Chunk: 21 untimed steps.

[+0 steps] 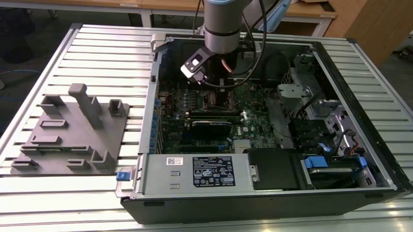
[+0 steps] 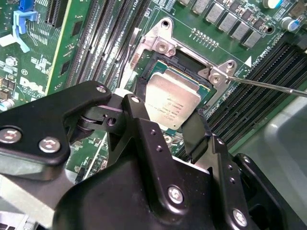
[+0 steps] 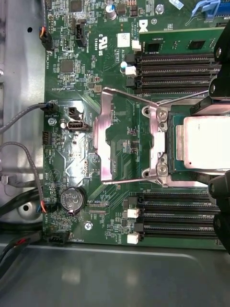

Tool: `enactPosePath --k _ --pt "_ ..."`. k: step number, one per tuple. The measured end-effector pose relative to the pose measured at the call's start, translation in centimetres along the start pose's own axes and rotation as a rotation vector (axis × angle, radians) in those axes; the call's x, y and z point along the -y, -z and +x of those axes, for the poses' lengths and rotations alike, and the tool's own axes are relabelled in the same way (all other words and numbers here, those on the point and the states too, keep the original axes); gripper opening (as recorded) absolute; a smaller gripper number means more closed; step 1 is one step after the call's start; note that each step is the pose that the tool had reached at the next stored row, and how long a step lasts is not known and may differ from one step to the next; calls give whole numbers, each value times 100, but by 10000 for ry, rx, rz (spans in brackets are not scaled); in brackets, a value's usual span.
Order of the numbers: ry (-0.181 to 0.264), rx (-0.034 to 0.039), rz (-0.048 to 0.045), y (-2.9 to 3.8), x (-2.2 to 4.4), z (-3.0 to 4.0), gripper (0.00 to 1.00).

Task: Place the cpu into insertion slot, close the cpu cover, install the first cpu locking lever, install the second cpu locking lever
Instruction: 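Place the cpu into insertion slot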

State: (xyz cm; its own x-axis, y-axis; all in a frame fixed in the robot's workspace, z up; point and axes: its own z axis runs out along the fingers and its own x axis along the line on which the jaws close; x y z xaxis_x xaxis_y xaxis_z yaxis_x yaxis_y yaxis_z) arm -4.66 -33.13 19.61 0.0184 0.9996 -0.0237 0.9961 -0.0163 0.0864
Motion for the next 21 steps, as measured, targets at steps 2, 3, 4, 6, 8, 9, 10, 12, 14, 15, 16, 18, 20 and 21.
enactPosePath --k 2,3,4,6,8,9,10,12,14,15,16,18,20,21 --pt "-3 0 0 -8 1 0 54" --pt "-4 2 1 -9 1 0 54" --pt "-3 3 2 -11 1 0 54" --pt "-4 1 1 -16 1 1 54" --pt "-4 1 0 -19 3 2 54" --pt "-5 1 1 -21 4 2 54" --pt "-5 1 0 -22 5 2 54" --pt "-5 1 0 -27 6 3 54" --pt "-5 -1 0 -30 6 3 54" --pt "-5 1 0 -32 6 3 54" --pt "-5 2 1 -33 7 2 54" --pt "-5 3 2 -34 7 2 54" --pt "-5 1 1 -35 7 3 54" --pt "-5 1 0 -35 7 3 54"
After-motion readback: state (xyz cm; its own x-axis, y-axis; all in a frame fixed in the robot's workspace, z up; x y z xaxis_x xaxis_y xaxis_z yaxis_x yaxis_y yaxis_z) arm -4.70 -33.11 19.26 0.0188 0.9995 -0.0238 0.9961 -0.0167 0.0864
